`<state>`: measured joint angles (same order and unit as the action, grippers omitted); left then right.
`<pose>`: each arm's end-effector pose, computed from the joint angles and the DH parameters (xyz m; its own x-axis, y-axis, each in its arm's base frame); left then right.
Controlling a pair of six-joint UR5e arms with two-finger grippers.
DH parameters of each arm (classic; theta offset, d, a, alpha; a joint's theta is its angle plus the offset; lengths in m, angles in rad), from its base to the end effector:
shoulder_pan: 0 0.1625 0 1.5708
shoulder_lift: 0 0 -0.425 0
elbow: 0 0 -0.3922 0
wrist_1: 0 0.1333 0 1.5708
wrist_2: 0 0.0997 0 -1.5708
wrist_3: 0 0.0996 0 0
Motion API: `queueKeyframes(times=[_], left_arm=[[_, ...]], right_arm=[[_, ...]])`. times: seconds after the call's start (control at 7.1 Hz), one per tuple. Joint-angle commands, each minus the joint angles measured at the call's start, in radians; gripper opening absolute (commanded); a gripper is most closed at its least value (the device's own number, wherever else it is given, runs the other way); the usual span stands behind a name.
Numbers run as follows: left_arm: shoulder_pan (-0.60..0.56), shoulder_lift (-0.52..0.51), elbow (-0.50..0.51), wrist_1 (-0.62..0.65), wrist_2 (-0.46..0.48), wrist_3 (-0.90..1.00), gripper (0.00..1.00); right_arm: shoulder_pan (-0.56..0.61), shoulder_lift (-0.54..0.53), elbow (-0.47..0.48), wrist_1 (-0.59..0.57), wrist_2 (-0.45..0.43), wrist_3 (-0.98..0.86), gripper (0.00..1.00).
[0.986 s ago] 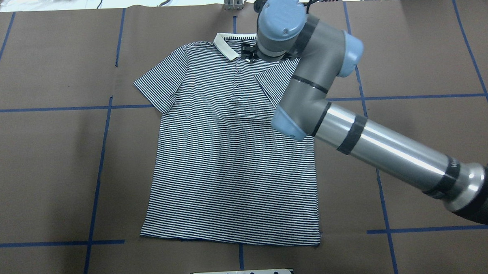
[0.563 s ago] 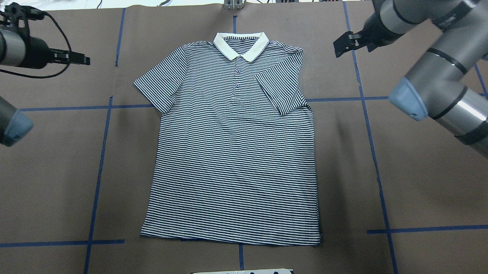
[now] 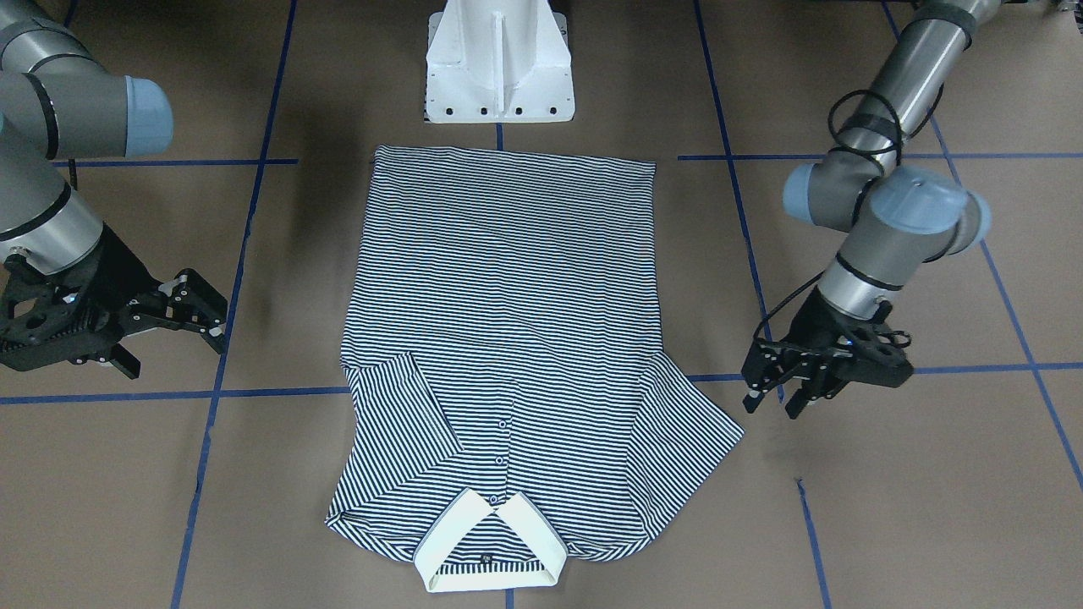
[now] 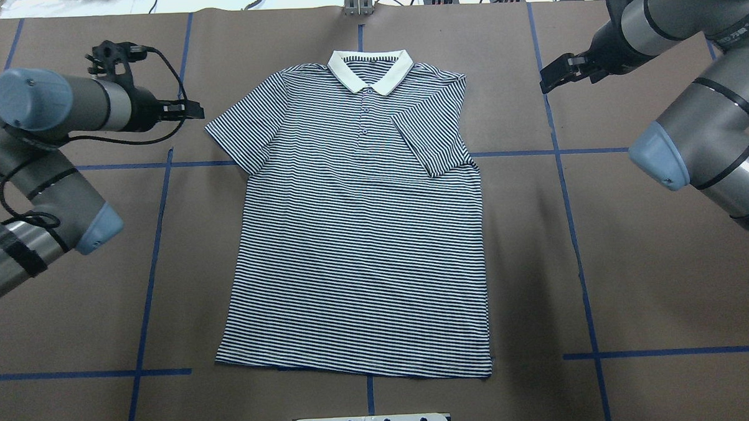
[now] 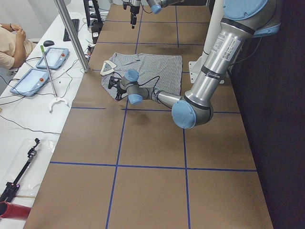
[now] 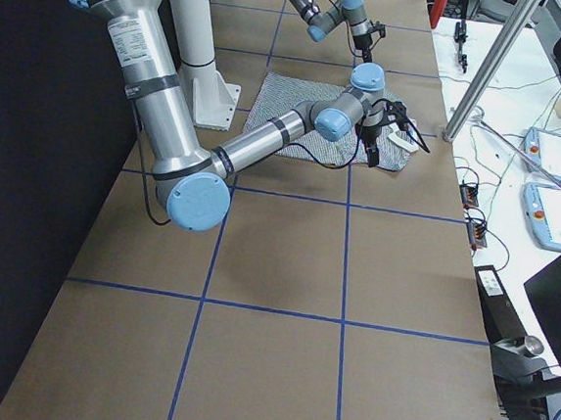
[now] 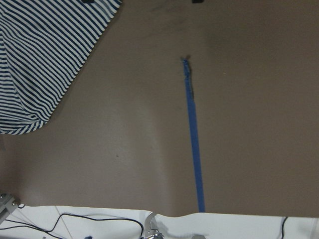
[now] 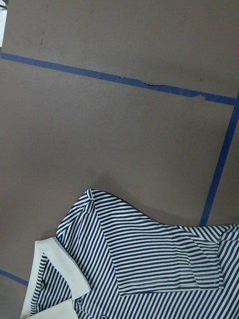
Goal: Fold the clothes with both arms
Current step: 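Move the left gripper toward the sleeve nearest it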
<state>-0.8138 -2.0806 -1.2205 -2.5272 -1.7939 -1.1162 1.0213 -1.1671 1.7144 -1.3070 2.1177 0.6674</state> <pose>0.4175 -0.6039 0.4243 0.5224 0.0706 -0.8498 0.3818 0.8717 0.3071 -0.2607 -0.5817 0.3355 0.6401 -0.2394 0.7301 -0.0464 0.9364 0.3478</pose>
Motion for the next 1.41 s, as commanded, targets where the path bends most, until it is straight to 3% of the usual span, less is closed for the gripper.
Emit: queueKeyframes(times=[0.0,0.42,1.27], left_arm=[[0.007,-0.009,0.016,0.014,0.016,0.003,0.59],[0.009,-0.042,0.016,0.113,0.068,0.096,0.55],[0.024,-0.042,0.032,0.111,0.068,0.099,0.55]], right_arm=[[0.000,0.000,-0.001,0.000,-0.004,0.000,1.00],[0.000,-0.002,-0.001,0.000,-0.004,0.000,1.00],[0.000,-0.006,-0.001,0.000,-0.004,0.000,1.00]])
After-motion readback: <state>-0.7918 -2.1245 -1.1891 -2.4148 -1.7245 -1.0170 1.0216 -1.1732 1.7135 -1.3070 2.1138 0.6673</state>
